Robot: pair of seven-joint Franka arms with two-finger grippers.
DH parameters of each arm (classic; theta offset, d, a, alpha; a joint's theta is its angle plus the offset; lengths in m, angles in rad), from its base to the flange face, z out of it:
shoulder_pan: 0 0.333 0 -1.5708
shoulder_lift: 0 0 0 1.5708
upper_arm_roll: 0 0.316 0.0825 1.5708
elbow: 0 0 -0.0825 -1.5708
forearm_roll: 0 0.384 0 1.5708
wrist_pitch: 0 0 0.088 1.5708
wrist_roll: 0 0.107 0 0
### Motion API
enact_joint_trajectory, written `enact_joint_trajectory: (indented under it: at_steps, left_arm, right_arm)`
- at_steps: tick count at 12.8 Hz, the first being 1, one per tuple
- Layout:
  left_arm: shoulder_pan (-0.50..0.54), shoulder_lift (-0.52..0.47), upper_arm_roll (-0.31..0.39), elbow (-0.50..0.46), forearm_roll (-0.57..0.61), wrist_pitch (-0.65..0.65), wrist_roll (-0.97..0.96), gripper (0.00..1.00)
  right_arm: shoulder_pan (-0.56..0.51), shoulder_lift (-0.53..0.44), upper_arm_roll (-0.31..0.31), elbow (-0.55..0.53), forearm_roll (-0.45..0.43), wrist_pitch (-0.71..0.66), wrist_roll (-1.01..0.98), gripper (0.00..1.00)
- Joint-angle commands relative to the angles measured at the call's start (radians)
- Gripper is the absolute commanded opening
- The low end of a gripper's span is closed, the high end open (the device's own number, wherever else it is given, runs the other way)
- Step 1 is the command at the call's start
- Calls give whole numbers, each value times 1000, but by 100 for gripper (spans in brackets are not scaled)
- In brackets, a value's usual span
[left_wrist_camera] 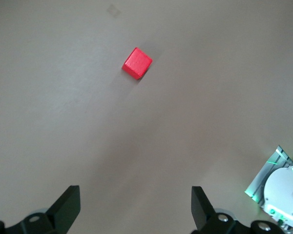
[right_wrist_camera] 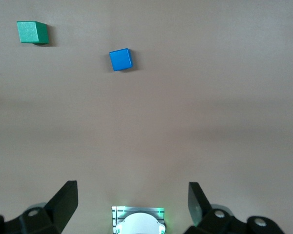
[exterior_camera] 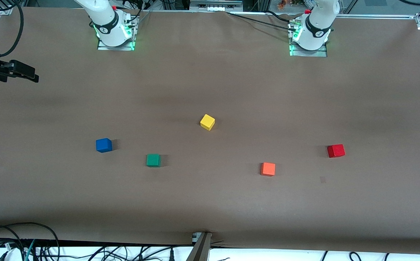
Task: Pass red block to right arm, stack on blue
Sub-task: 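Move the left gripper down and over to the red cube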
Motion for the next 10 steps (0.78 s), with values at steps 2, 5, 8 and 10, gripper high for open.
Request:
enact_joint_trajectory:
  at_steps: [2, 5, 8, 10]
  left_arm:
    - [87, 151, -10, 32, -140, 40, 250, 100]
    - [143, 283, -8, 32, -281, 46, 446, 100]
    - [161, 369, -8, 32, -382, 45, 601, 100]
    - [170, 437, -8, 31, -465, 38, 693, 100]
  right_arm:
    - [-2, 12, 3, 20, 2, -3, 12, 100]
    - [-2, 12, 3, 20, 2, -2, 12, 100]
    - [-4, 12, 2, 21, 2, -2, 12, 100]
    - [-2, 12, 3, 20, 2, -2, 12, 100]
